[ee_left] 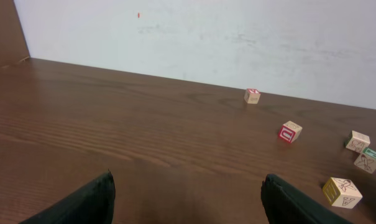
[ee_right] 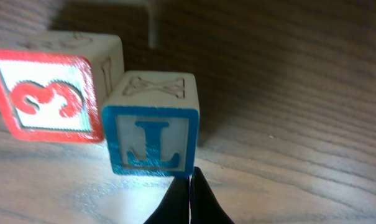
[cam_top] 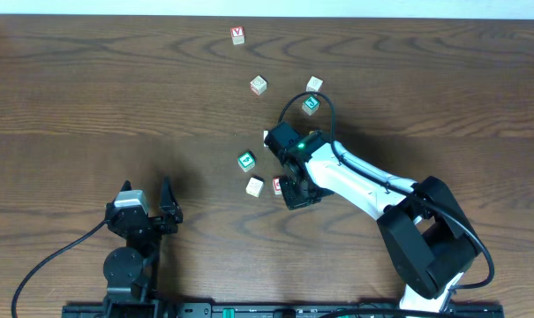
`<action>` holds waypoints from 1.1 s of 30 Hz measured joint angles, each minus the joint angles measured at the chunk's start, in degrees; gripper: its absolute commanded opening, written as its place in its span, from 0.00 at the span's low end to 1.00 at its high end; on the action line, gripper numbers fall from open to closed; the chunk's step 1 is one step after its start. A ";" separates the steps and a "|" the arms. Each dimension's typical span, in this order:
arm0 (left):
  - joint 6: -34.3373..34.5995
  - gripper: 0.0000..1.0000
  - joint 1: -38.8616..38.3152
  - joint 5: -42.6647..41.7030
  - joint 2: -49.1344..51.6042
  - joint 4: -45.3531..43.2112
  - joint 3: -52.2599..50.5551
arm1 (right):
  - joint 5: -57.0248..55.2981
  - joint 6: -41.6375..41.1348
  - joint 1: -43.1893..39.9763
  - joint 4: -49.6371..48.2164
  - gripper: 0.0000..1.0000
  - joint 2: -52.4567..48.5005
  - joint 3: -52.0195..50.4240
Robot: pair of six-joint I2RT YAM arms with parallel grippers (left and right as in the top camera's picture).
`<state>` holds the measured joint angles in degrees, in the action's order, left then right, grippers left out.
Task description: Lift 5 blocks
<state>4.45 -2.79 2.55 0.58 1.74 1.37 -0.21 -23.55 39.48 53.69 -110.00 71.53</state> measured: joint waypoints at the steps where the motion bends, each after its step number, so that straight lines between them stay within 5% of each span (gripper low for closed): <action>1: 0.00 0.76 0.00 0.00 0.02 0.00 0.00 | 0.00 0.00 0.00 -0.28 0.01 0.00 0.00; 33: 0.00 0.76 0.00 0.00 0.00 0.00 0.00 | 4.92 -0.13 0.76 -6.43 0.01 0.00 0.00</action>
<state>4.45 -2.79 2.55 0.58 1.74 1.37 4.71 -23.68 40.25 47.27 -110.00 71.53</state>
